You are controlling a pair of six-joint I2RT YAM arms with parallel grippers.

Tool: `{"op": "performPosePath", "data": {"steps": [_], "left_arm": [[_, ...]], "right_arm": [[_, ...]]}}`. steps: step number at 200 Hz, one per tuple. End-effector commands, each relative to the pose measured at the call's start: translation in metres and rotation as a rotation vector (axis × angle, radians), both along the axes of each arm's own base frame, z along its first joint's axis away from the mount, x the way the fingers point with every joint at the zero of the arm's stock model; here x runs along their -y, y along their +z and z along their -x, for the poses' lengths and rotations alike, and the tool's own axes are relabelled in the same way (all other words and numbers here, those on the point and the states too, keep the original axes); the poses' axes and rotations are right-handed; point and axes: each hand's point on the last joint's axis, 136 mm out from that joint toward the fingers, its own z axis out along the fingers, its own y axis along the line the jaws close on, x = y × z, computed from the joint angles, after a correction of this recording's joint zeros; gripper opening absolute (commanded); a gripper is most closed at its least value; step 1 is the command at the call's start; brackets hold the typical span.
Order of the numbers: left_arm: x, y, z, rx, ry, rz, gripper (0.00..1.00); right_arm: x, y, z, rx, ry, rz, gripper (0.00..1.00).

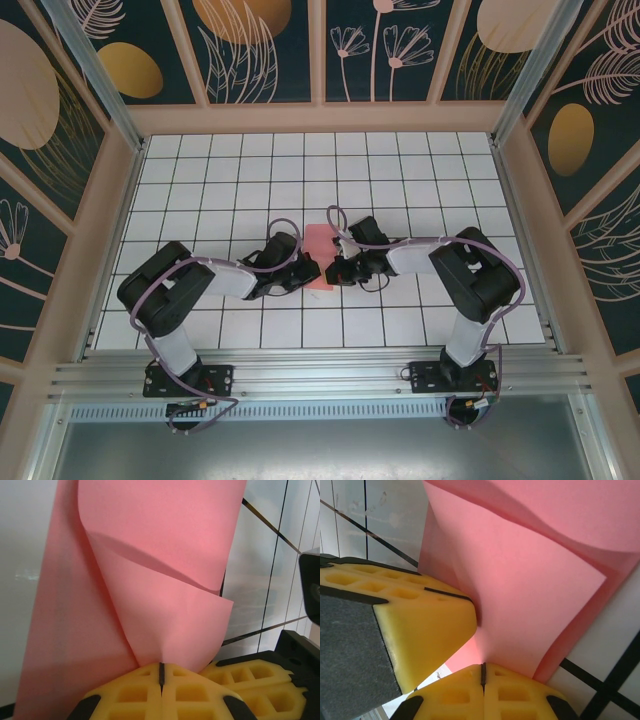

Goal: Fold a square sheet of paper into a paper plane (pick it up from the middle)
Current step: Fold the triangle a second time at the center of the table.

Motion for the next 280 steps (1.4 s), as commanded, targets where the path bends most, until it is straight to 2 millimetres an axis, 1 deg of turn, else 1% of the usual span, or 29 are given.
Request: {"op": "performPosePath", "data": {"steps": [1, 19, 32, 43, 56, 66, 74, 75, 77, 83, 102, 114, 129, 135, 137, 140, 152, 166, 186, 203, 221, 240, 257, 280], "left_arm": [[0.006, 0.002, -0.003, -0.009, -0.003, 0.025, 0.02], [0.001, -0.004, -0.004, -0.019, 0.013, -0.026, 0.03], [-0.003, -0.005, -0.008, -0.012, 0.024, -0.066, 0.03], [-0.004, -0.002, -0.011, 0.000, 0.033, -0.080, 0.04], [-0.003, 0.007, -0.015, 0.020, 0.035, -0.070, 0.04], [-0.003, 0.015, -0.017, 0.038, 0.043, -0.059, 0.06], [-0.004, 0.014, -0.017, 0.038, 0.050, -0.064, 0.09], [-0.004, 0.020, -0.017, 0.049, 0.050, -0.054, 0.09], [-0.003, 0.025, -0.018, 0.060, 0.051, -0.046, 0.09], [-0.003, 0.029, -0.019, 0.068, 0.052, -0.042, 0.09], [-0.001, 0.034, -0.019, 0.075, 0.046, -0.029, 0.11], [0.002, 0.033, -0.019, 0.074, 0.036, -0.018, 0.11], [0.007, 0.030, -0.018, 0.069, 0.018, 0.005, 0.12], [0.010, 0.033, -0.018, 0.068, 0.010, 0.020, 0.12], [0.010, 0.025, -0.017, 0.053, 0.008, 0.009, 0.12], [0.010, 0.020, -0.016, 0.041, 0.007, 0.004, 0.12], [0.012, 0.012, -0.014, 0.016, 0.000, 0.001, 0.12], [0.009, 0.001, -0.014, -0.009, 0.011, -0.023, 0.11], [-0.002, -0.014, -0.015, -0.024, 0.044, -0.101, 0.09], [-0.014, -0.022, -0.018, -0.016, 0.083, -0.160, 0.08], [-0.024, -0.025, -0.023, -0.007, 0.112, -0.218, 0.07], [-0.032, -0.023, -0.030, 0.010, 0.144, -0.263, 0.06], [-0.036, -0.021, -0.037, 0.030, 0.162, -0.305, 0.06], [-0.037, -0.016, -0.046, 0.050, 0.172, -0.333, 0.06]], "right_arm": [[0.023, -0.033, 0.012, -0.066, -0.042, 0.121, 0.00], [0.022, -0.032, 0.012, -0.064, -0.040, 0.119, 0.00], [0.023, -0.033, 0.012, -0.064, -0.038, 0.124, 0.00], [0.024, -0.034, 0.011, -0.064, -0.040, 0.132, 0.00], [0.024, -0.035, 0.012, -0.063, -0.038, 0.133, 0.00], [0.024, -0.035, 0.011, -0.063, -0.037, 0.134, 0.00], [0.024, -0.035, 0.011, -0.064, -0.038, 0.134, 0.00], [0.024, -0.035, 0.011, -0.063, -0.037, 0.134, 0.00], [0.024, -0.035, 0.011, -0.063, -0.037, 0.134, 0.00], [0.023, -0.035, 0.011, -0.063, -0.037, 0.134, 0.00], [0.022, -0.034, 0.010, -0.061, -0.037, 0.127, 0.00], [0.022, -0.034, 0.009, -0.061, -0.036, 0.126, 0.00], [0.021, -0.035, 0.009, -0.060, -0.035, 0.127, 0.00], [0.021, -0.034, 0.009, -0.060, -0.036, 0.126, 0.00], [0.021, -0.034, 0.009, -0.061, -0.036, 0.126, 0.00], [0.021, -0.034, 0.009, -0.061, -0.035, 0.127, 0.00], [0.022, -0.034, 0.010, -0.060, -0.034, 0.129, 0.00], [0.022, -0.034, 0.009, -0.060, -0.035, 0.128, 0.00], [0.023, -0.033, 0.010, -0.057, -0.034, 0.133, 0.00], [0.024, -0.034, 0.011, -0.059, -0.033, 0.139, 0.00], [0.027, -0.036, 0.013, -0.063, -0.032, 0.154, 0.00], [0.030, -0.036, 0.014, -0.060, -0.032, 0.168, 0.00], [0.031, -0.036, 0.014, -0.058, -0.030, 0.172, 0.00], [0.031, -0.035, 0.015, -0.055, -0.029, 0.169, 0.00]]}}
